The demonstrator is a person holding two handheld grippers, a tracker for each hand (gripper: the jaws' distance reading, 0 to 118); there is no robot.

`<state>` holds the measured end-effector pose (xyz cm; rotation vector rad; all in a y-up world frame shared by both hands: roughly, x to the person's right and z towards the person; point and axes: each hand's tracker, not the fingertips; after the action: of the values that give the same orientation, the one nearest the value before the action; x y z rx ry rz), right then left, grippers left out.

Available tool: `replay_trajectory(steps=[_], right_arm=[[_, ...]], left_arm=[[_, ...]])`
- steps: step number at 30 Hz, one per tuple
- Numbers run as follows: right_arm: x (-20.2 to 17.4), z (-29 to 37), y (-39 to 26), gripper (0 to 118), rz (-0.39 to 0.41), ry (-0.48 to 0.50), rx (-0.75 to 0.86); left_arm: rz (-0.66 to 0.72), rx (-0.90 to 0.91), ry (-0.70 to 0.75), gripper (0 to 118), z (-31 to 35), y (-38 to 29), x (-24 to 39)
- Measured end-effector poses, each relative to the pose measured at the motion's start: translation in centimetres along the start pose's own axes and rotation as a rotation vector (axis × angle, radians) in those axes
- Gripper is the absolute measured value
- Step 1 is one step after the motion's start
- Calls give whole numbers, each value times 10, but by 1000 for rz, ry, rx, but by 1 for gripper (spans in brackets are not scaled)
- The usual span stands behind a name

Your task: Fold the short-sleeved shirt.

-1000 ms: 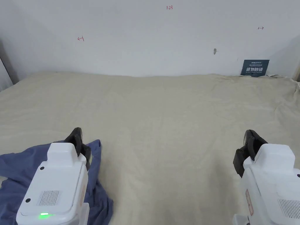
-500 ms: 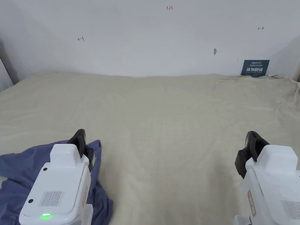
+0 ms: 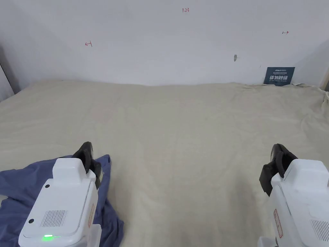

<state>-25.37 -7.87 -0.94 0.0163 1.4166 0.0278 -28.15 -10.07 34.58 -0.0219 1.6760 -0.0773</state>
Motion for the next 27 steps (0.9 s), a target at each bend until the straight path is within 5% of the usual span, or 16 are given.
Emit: replay_trajectory(steps=[17, 27], right_arm=[[-8, -3, 1, 0, 18, 21, 6], [-62, -16, 4, 0, 39, 152, 15]], left_arm=[[4, 2, 18, 0, 4, 1, -11], [3, -7, 151, 0, 20, -1, -64]])
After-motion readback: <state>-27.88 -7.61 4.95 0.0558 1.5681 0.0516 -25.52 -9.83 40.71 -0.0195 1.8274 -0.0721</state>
